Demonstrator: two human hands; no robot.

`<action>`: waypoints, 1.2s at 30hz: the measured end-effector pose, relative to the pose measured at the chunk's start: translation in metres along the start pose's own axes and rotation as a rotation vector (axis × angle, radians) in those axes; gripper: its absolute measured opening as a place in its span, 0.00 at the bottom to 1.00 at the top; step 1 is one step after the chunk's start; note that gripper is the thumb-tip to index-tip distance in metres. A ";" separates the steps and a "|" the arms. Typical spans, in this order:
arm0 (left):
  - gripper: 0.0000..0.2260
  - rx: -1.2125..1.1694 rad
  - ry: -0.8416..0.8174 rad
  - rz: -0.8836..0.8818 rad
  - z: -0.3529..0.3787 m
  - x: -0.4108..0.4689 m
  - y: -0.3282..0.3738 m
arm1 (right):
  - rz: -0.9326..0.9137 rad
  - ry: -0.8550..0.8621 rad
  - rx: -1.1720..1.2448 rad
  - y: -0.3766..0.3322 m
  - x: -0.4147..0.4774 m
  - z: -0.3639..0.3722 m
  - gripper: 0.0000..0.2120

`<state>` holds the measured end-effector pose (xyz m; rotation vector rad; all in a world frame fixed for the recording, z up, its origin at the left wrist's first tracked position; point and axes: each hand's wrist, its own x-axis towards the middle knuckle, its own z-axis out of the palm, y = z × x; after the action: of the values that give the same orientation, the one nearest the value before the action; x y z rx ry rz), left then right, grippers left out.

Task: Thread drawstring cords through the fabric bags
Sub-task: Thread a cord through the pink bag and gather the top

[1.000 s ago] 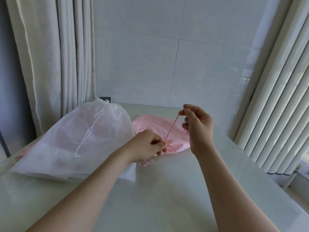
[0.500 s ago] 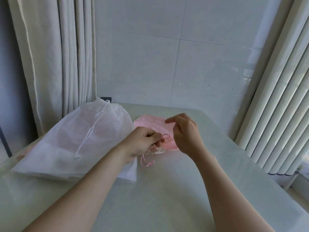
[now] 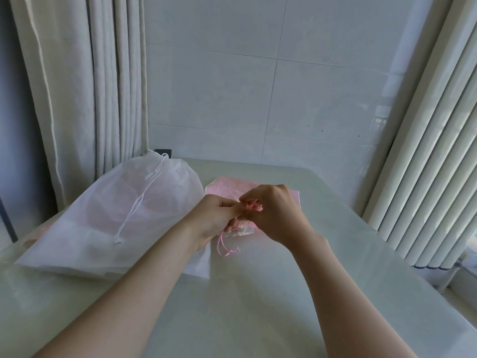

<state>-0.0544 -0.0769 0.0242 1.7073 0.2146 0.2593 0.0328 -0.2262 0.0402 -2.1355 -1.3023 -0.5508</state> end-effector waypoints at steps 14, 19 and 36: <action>0.22 0.072 0.181 -0.027 -0.001 -0.001 0.009 | 0.164 -0.043 -0.020 0.003 0.003 0.004 0.05; 0.09 0.234 0.368 0.200 -0.007 0.001 0.005 | 0.381 -0.114 0.456 0.006 0.003 -0.006 0.05; 0.11 0.404 0.320 0.451 0.002 -0.005 0.010 | 0.690 -0.055 0.961 0.013 0.001 -0.004 0.11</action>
<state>-0.0592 -0.0817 0.0337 2.0998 0.1178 0.8747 0.0448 -0.2324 0.0405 -1.5813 -0.5561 0.3706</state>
